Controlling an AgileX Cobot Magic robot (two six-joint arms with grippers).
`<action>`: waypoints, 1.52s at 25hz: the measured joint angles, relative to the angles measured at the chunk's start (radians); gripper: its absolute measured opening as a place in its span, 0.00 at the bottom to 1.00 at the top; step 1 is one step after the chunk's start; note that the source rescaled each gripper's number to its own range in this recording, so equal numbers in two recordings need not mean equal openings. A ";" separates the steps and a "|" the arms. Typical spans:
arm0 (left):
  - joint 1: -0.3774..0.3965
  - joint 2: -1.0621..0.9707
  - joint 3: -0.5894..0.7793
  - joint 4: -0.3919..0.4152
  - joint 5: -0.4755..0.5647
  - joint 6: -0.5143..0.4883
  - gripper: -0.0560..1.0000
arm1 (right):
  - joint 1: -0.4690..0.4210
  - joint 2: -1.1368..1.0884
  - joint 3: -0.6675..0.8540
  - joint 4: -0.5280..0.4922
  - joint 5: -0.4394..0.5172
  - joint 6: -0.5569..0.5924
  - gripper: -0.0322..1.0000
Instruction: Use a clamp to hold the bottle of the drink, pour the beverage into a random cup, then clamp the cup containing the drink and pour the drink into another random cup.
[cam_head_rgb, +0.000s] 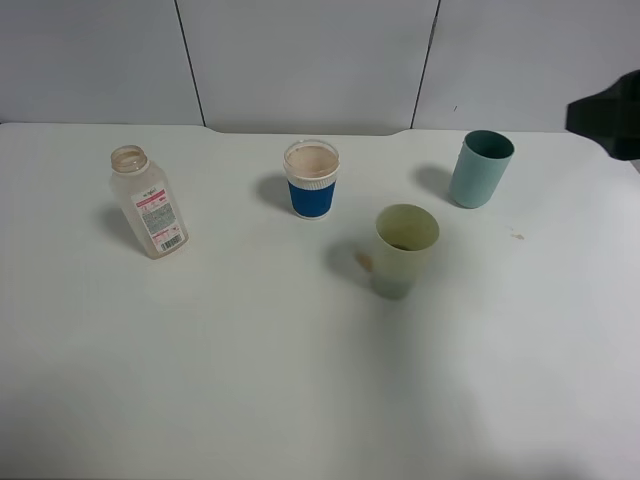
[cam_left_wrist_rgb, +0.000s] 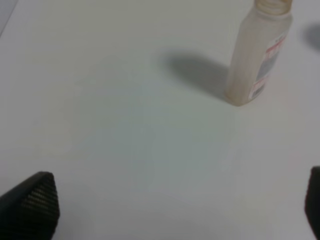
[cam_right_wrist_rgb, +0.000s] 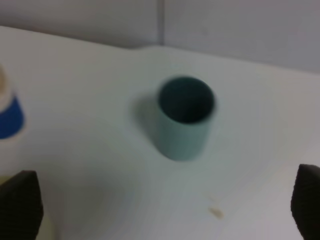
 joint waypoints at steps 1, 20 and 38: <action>0.000 0.000 0.000 0.000 0.000 0.000 1.00 | 0.028 0.025 0.000 -0.008 -0.032 0.004 1.00; 0.000 0.000 0.000 0.000 0.000 0.000 1.00 | 0.418 0.256 0.001 -0.168 -0.283 0.127 1.00; 0.000 0.000 0.000 0.000 0.000 0.000 1.00 | 0.423 0.256 0.282 -0.329 -0.505 0.357 1.00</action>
